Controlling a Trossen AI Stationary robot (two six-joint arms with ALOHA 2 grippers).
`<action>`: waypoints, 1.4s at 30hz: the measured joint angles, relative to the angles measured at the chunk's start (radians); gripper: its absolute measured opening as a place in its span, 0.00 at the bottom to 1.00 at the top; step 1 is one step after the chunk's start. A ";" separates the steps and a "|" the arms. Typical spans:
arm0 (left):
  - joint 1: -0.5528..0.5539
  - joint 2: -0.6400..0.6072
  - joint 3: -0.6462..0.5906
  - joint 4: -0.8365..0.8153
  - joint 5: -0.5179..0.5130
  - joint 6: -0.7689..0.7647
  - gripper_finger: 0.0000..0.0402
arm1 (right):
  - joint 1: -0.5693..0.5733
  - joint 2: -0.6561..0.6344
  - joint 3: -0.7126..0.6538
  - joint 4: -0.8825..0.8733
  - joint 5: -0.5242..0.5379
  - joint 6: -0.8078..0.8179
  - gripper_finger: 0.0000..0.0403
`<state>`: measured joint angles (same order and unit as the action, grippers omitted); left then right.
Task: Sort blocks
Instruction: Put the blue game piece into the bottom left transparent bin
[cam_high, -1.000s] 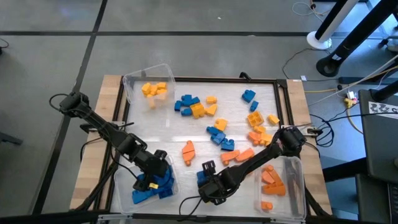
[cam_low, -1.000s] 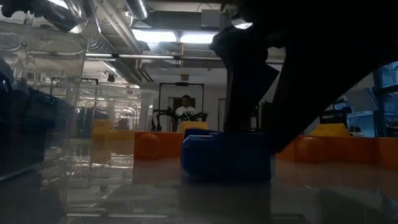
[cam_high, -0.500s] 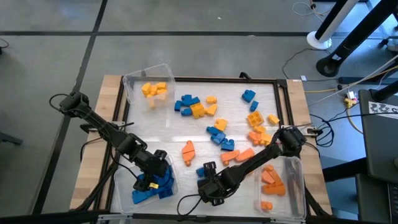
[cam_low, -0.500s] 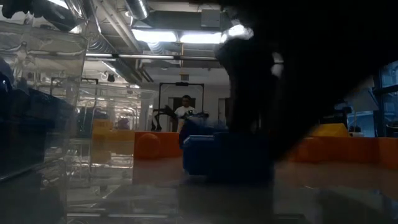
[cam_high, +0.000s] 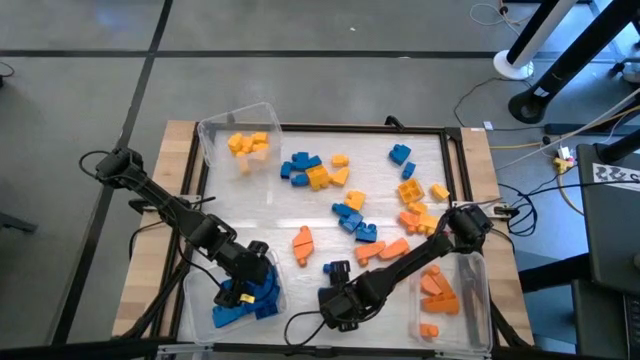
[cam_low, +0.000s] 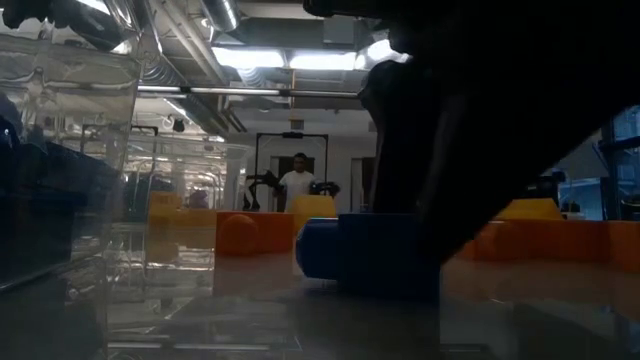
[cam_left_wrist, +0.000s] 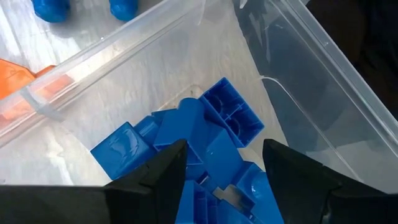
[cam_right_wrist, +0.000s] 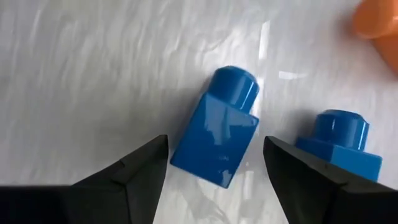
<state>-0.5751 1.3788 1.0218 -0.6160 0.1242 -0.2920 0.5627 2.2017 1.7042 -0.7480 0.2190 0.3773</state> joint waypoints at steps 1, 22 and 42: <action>0.000 0.000 0.000 0.000 0.000 0.000 0.49 | 0.000 0.000 0.000 0.004 0.000 0.018 0.66; 0.000 0.000 0.000 -0.002 0.004 -0.012 0.49 | 0.000 0.050 0.002 0.093 0.024 0.172 0.59; 0.000 -0.308 0.000 -0.018 -0.036 0.002 0.49 | -0.009 0.059 0.275 -0.012 0.254 -0.114 0.33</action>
<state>-0.5755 1.0711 1.0222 -0.6342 0.0879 -0.2896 0.5541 2.2604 1.9794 -0.7597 0.4735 0.2637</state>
